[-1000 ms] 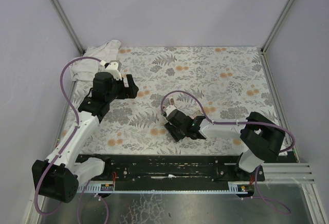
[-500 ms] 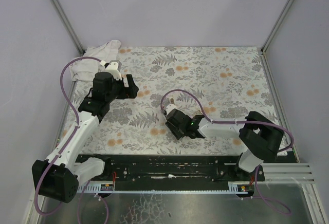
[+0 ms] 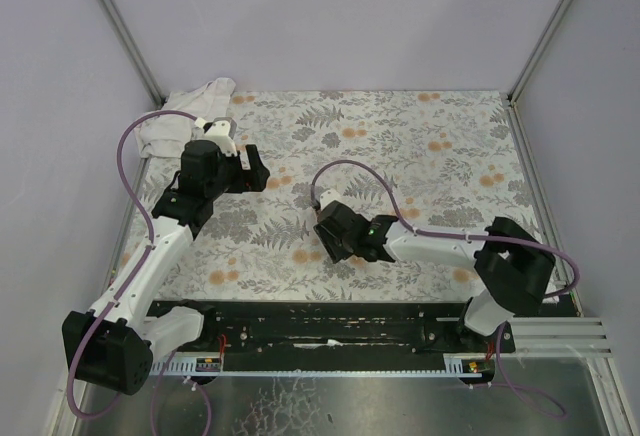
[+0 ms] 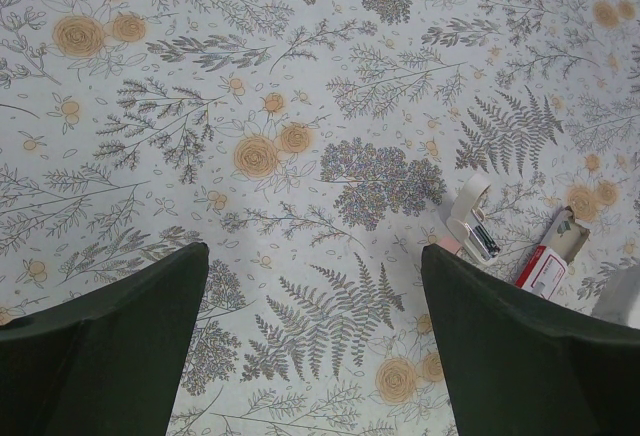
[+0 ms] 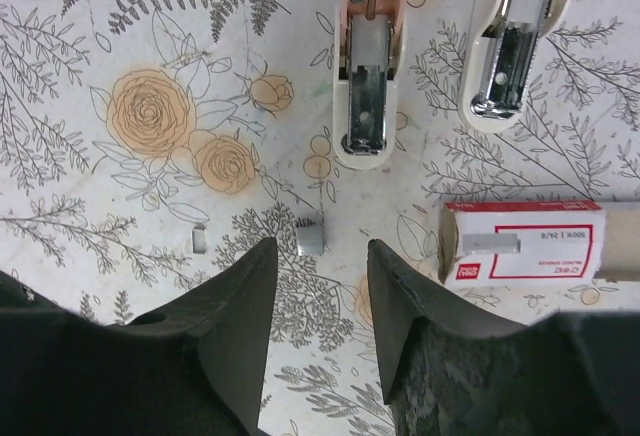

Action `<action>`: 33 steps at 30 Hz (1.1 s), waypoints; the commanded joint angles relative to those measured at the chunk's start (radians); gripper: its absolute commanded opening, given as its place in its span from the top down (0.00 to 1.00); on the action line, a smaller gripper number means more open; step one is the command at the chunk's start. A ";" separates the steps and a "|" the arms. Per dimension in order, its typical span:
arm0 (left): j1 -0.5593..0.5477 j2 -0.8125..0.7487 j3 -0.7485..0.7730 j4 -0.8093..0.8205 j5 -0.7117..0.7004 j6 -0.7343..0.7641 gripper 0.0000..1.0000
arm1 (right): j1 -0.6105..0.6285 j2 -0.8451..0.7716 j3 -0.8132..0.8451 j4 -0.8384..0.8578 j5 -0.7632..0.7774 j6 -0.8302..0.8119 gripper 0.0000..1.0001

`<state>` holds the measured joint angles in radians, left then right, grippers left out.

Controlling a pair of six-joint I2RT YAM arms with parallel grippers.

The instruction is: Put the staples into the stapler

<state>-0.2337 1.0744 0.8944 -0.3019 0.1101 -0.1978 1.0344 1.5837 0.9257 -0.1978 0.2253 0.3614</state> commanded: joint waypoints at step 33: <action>0.010 0.001 0.001 0.014 0.005 0.001 0.14 | 0.032 0.172 0.106 -0.024 0.044 0.073 0.65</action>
<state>-0.2337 1.0744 0.8944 -0.3019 0.1101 -0.1978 1.0508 1.7462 0.9974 -0.2276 0.2279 0.4301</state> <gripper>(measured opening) 0.863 0.358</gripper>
